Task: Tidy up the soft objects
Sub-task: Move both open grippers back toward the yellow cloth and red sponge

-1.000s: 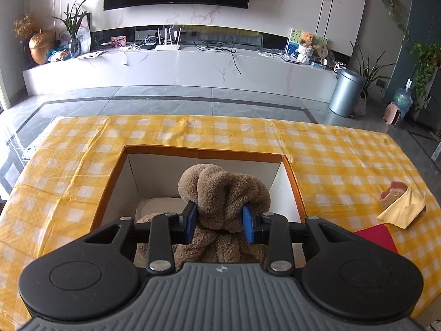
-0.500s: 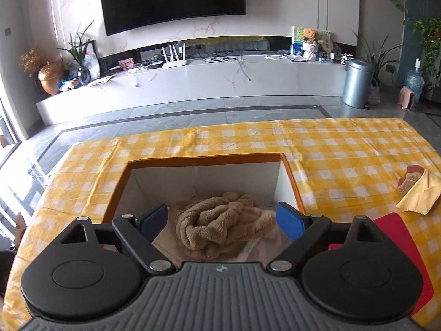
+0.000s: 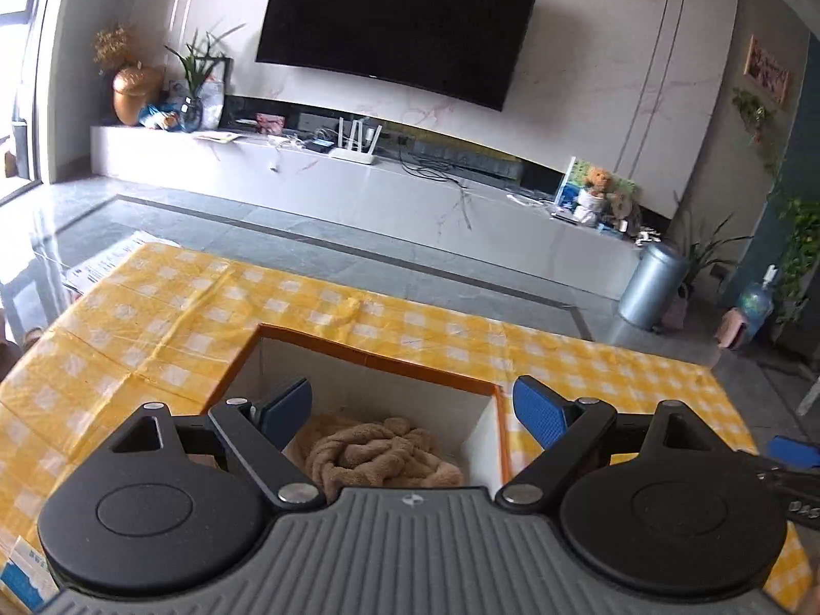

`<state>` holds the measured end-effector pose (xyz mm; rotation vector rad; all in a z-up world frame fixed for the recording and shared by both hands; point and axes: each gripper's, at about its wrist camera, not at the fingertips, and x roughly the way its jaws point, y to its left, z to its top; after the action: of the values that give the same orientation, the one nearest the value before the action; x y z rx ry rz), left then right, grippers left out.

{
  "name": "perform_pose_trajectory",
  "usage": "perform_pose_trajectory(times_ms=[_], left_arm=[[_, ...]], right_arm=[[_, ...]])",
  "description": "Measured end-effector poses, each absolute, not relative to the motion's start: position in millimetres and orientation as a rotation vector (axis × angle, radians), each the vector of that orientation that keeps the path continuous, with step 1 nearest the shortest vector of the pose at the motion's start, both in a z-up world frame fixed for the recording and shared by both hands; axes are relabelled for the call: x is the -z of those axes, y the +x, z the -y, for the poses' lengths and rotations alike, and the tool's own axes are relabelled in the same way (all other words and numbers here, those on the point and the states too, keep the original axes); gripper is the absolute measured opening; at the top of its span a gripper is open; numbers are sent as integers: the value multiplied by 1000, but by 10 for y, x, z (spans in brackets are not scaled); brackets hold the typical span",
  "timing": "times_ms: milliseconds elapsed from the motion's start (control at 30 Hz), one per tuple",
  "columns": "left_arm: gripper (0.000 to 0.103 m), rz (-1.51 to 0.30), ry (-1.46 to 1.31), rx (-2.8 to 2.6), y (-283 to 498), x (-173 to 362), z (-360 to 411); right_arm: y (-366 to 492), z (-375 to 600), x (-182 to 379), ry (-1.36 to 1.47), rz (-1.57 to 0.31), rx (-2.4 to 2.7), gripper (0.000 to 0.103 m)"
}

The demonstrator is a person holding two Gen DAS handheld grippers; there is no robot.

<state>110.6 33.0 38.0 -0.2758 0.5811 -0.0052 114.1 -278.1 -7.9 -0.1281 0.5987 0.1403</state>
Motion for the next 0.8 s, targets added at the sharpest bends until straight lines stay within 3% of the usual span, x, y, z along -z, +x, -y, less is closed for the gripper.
perform_pose_trajectory(times_ms=[100,267,567,800], left_arm=[[103,-558,-350,98,1030,-415,-402],[103,-543,-217,59,1022,-308,-382],[103,-659,-257,99,1094,116,-515],[103,-594,-269,92,768,-195,-469]], right_arm=[[1138,2628,124,-170,-610,-157,64],[1123,2493,168,-198,-626,-193,64],[1179,2398,280,-223,-665,-209,65],[1249,2577,307,-168,-698,-195,66]])
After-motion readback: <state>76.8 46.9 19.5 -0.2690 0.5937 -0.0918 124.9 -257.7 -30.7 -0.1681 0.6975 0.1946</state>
